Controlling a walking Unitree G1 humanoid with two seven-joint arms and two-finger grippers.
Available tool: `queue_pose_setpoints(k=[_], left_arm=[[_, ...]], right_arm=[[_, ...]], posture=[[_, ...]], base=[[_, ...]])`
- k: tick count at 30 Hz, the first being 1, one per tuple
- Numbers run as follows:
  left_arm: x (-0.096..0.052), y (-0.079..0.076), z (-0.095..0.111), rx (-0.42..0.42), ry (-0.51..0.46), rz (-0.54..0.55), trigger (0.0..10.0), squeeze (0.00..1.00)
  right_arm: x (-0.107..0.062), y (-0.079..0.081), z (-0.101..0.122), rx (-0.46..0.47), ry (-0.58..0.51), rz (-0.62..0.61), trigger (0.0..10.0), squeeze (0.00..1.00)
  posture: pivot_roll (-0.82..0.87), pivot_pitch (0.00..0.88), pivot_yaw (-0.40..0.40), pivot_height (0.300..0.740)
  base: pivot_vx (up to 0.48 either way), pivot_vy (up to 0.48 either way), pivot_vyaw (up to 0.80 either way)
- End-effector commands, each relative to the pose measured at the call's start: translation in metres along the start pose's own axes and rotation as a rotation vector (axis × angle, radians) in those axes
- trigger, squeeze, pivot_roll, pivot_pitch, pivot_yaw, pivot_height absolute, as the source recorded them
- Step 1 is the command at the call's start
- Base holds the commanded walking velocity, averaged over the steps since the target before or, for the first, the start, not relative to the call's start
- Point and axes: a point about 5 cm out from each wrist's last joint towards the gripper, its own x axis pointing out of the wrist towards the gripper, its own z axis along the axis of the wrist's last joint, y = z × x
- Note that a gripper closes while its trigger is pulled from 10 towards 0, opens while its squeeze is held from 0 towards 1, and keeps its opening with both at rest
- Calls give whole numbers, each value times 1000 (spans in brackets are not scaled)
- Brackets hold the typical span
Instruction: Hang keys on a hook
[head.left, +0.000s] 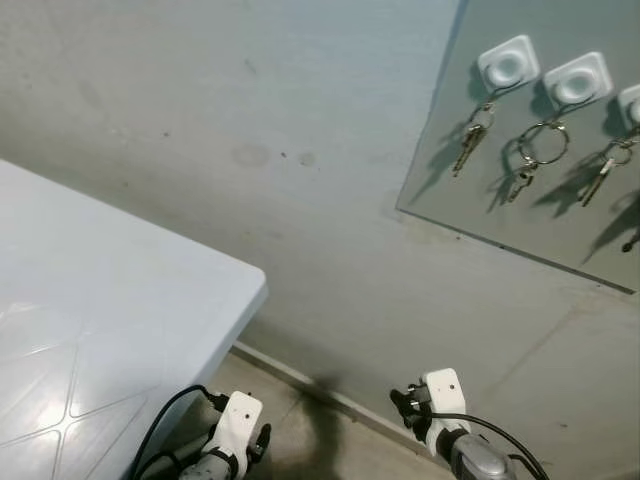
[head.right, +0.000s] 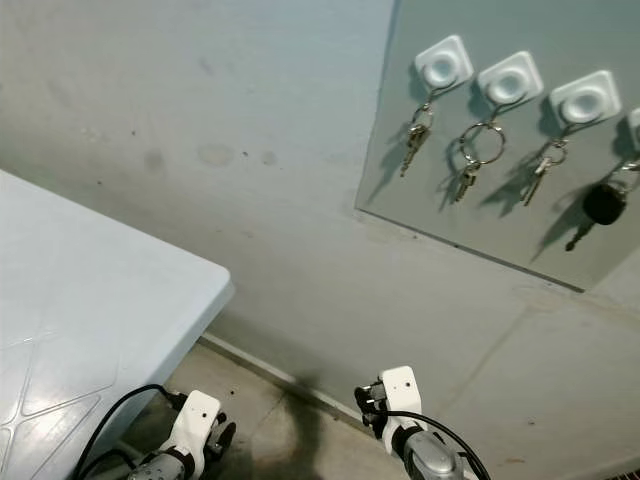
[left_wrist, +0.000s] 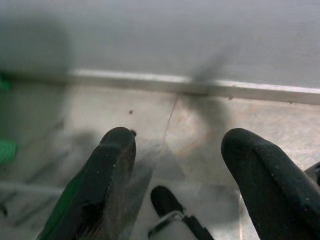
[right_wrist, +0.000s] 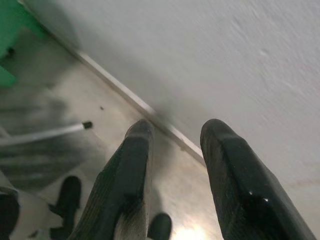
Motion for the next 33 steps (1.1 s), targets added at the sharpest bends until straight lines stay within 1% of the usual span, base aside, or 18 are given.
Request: queue_pose_setpoints(k=[1, 4, 6, 10, 11, 12, 14, 19, 21, 23, 24, 26, 30, 33], left_arm=[[-9, 21, -20, -84, 77, 116, 10000, 0], [-10, 21, -23, -95, 96, 127, 10000, 0], [-12, 20, -29, -120, 115, 140, 10000, 0], [-12, 20, -29, -122, 115, 143, 10000, 0], [-14, 18, -35, -154, 139, 140, 10000, 0], [-15, 18, -37, -165, 148, 141, 10000, 0], [-16, 18, -40, -167, 161, 149, 10000, 0], [-19, 19, -44, -170, 179, 156, 10000, 0], [-20, 20, -46, -180, 184, 157, 10000, 0], [-20, 20, -46, -180, 184, 157, 10000, 0], [-20, 21, -46, -186, 187, 166, 10000, 0], [-20, 25, -47, -214, 187, 189, 10000, 0], [-20, 28, -45, -250, 179, 212, 10000, 0], [-19, 29, -44, -260, 175, 213, 10000, 0]], right_arm=[[-2, -2, -6, -11, 38, -23, 10000, 0], [-2, -1, -10, -16, 58, -24, 10000, 0], [-5, -1, -17, -12, 98, -46, 10000, 0], [-4, -1, -18, -16, 99, -50, 10000, 0], [-6, 0, -25, -28, 144, -59, 10000, 0], [-7, 1, -27, -32, 158, -62, 10000, 0], [-9, 0, -34, -45, 201, -77, 10000, 0], [-14, 0, -44, -47, 255, -87, 10000, 0], [-17, 0, -49, -43, 277, -97, 10000, 0], [-17, 0, -49, -43, 277, -97, 10000, 0], [-20, -1, -55, -25, 308, -110, 10000, 0], [-24, -1, -61, -20, 337, -116, 10000, 0], [-26, 0, -65, -8, 353, -118, 10000, 0], [-26, 0, -66, -14, 359, -115, 10000, 0]], posture=[[-65, 31, -40, 732], [-65, 31, -40, 732], [-60, 22, -45, 732], [-60, 22, -45, 732], [-65, 4, -47, 732], [-65, 4, -47, 732], [-62, 1, -47, 732], [-56, 0, -45, 732], [-56, 0, -44, 732], [-56, 0, -44, 732], [-53, 0, -45, 732], [-44, 0, -46, 732], [-37, 0, -52, 732], [-39, 0, -48, 732]], base=[[0, 0, 0], [0, 0, 0], [0, 0, 0], [0, 0, 0], [0, 0, 0], [0, 0, 0], [0, 0, 0], [0, 0, 0], [0, 0, 0], [0, 0, 0], [0, 0, 0], [0, 0, 0], [0, 0, 0], [0, 0, 0]])
